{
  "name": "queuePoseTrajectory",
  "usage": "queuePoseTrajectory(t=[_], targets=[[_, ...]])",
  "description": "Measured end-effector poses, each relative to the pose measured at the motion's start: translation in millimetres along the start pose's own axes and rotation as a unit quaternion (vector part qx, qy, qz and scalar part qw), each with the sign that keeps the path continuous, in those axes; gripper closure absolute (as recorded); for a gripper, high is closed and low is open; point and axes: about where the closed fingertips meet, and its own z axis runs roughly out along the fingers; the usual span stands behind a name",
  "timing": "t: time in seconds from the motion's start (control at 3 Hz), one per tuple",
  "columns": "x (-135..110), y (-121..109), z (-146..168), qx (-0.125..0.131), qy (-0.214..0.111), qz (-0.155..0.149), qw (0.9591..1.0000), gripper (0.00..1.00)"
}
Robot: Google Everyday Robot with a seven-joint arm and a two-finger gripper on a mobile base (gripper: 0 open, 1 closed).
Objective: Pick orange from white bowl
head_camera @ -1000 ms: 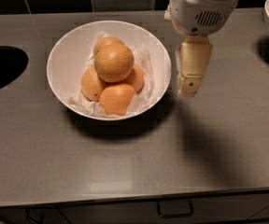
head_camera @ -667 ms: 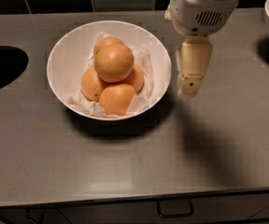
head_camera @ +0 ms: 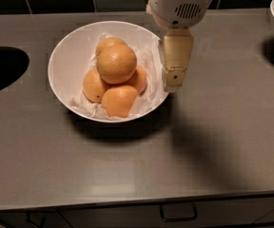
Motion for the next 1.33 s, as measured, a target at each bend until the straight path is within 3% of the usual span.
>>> queuePoseTrajectory(t=[0.33, 1.33], targets=[[-16.2, -7.3, 7.8, -0.005, -0.009, -0.034, 0.9994, 0.00], [-48.5, -19.7, 22.9, -0.007, -0.052, -0.094, 0.9942, 0.00]])
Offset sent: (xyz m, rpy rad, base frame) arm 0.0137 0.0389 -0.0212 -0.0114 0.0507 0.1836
